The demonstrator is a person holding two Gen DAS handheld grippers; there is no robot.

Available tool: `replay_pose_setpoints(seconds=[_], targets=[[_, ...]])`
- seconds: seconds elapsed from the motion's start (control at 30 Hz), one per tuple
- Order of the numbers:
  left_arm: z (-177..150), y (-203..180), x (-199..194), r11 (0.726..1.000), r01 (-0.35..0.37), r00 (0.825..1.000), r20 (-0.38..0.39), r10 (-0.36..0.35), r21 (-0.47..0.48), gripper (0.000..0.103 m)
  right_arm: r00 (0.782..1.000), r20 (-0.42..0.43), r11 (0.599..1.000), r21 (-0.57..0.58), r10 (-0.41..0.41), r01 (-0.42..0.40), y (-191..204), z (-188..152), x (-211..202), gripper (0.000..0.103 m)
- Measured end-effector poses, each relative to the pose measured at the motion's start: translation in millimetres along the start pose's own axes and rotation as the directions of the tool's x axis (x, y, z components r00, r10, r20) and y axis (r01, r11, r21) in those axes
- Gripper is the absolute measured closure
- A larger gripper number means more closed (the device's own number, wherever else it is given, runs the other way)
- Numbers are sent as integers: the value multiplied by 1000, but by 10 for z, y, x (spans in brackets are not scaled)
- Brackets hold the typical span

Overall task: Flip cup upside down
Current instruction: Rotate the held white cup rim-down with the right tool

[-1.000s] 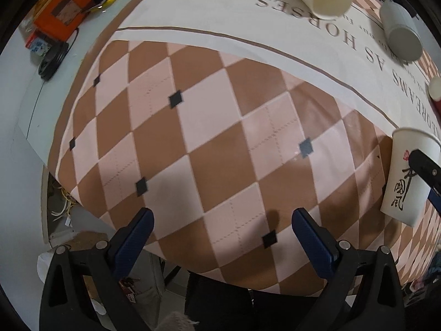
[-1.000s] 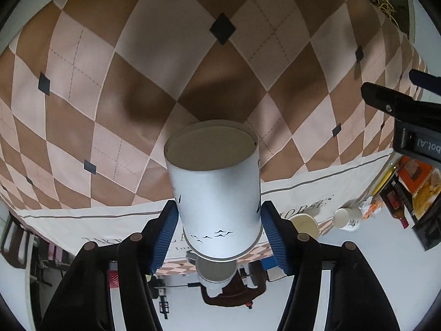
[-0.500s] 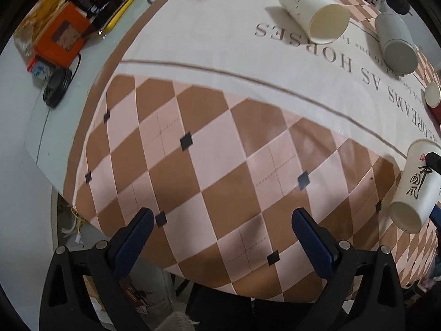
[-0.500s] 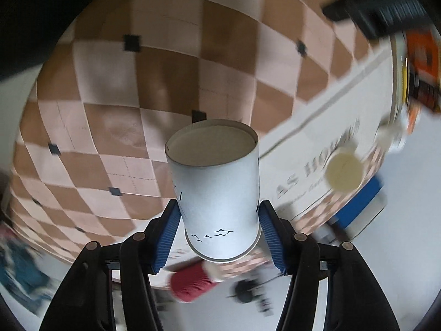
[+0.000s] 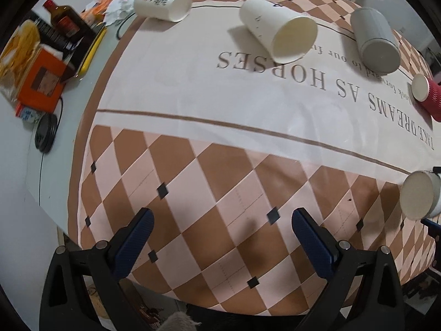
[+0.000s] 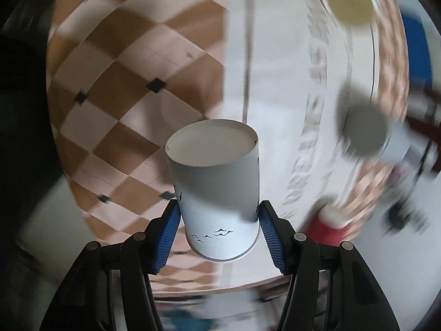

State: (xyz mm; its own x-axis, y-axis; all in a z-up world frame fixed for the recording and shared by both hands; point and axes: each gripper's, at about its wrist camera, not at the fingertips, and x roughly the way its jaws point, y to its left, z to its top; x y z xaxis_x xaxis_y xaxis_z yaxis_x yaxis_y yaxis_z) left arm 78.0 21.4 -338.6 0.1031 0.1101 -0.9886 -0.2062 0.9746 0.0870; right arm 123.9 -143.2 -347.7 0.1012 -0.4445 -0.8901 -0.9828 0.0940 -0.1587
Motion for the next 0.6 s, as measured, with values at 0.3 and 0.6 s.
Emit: replay_pose_setpoints(seconds=[0.3,0.6], targets=[[72,-20,60,1000,12,1000,-14,-12,9,1,863,44,713,544,503,-443,-640,-350,509,43],[62,-54,74,1000,20,1000,-21,-20,20,1,744,186,383,762,642,-521,-737,-637,848,40]])
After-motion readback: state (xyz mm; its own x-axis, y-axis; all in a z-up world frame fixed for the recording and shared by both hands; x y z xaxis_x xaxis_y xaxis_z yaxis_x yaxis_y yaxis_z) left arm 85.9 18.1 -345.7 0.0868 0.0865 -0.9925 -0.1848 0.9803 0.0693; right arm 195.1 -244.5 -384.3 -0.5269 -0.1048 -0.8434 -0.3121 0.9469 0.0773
